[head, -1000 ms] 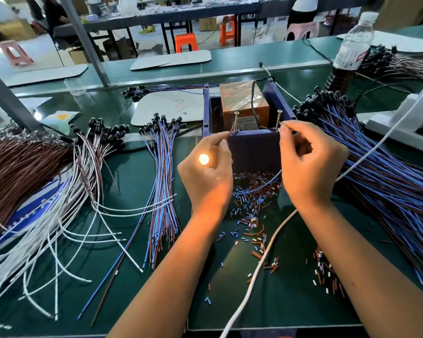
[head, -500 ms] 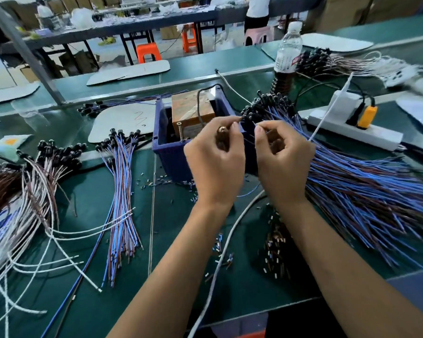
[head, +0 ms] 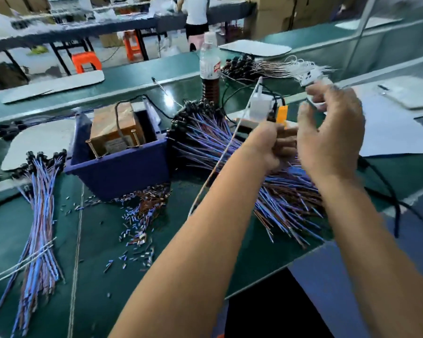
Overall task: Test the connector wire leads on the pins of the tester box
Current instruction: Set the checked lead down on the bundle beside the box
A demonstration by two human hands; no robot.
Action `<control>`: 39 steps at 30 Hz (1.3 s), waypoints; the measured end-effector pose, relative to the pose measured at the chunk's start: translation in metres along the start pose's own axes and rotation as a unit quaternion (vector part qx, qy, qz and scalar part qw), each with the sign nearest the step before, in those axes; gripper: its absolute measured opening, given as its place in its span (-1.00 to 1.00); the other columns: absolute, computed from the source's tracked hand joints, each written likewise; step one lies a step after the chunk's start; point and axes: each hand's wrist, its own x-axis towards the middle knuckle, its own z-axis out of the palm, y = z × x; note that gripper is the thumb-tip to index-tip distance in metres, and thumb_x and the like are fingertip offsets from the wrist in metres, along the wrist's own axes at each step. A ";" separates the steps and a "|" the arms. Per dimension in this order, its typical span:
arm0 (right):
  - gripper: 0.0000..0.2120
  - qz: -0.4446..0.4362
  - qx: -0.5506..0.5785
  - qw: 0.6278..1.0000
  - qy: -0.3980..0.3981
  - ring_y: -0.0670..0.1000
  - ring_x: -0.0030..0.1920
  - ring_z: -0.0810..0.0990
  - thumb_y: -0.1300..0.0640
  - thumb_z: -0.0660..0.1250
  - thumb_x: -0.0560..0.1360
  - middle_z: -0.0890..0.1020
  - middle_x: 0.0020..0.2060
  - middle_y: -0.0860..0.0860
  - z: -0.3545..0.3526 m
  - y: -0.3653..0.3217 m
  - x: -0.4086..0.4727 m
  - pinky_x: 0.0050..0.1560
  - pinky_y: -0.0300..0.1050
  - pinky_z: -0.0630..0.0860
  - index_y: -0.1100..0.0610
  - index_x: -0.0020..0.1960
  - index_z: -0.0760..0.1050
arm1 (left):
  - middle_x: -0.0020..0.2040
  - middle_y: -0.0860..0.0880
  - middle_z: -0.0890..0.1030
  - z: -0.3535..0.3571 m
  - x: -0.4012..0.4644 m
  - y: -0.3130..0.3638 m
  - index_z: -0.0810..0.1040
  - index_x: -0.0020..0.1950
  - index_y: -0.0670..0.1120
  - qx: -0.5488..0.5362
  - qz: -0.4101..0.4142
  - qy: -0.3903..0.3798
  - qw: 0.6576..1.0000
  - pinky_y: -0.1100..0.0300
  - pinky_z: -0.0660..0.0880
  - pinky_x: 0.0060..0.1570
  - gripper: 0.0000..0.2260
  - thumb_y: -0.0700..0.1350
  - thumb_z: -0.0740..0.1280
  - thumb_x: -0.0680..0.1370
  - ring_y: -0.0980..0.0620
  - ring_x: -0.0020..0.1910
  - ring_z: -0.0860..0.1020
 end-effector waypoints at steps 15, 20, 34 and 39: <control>-0.83 0.005 0.024 0.968 -0.250 0.05 -0.21 0.68 0.04 0.35 0.65 0.71 -0.26 0.03 0.002 0.017 -0.002 -0.10 -0.02 0.62 0.08 0.07 0.68 | -0.20 -0.22 0.50 -0.028 0.010 0.052 0.45 0.09 -0.25 -0.088 0.149 0.230 0.958 0.35 0.41 -0.59 -0.75 -0.21 0.01 0.74 0.04 -0.45 0.44; -0.87 -0.038 0.040 0.965 -0.256 -0.06 -0.29 0.61 0.00 0.43 0.61 0.61 -0.34 -0.11 0.009 0.012 0.003 -0.22 -0.17 0.46 0.04 -0.03 0.66 | -0.07 -0.17 0.68 -0.069 0.004 0.076 0.57 -0.04 -0.19 0.337 0.250 0.419 0.805 0.03 0.65 -0.10 -0.56 0.06 0.07 0.75 -0.16 -0.15 0.67; -0.85 -0.080 -0.047 0.980 -0.174 0.12 -0.10 0.60 0.04 0.48 0.55 0.66 -0.17 0.06 0.055 -0.015 -0.027 -0.02 -0.03 0.52 0.12 -0.11 0.66 | -0.51 0.08 0.29 -0.086 -0.080 0.034 0.26 -0.40 -0.05 0.656 0.464 0.314 0.506 0.06 0.22 -0.42 -0.51 0.05 0.24 0.70 -0.05 -0.49 0.33; -0.89 -0.165 0.121 0.960 -0.189 0.09 -0.22 0.60 0.08 0.45 0.54 0.67 -0.26 0.02 0.061 -0.084 -0.061 -0.13 0.02 0.53 0.11 -0.12 0.61 | -0.45 0.18 0.11 -0.118 -0.152 0.023 0.19 -0.31 0.01 0.536 0.639 0.349 0.428 0.18 0.07 -0.41 -0.60 -0.11 0.26 0.68 0.08 -0.44 0.14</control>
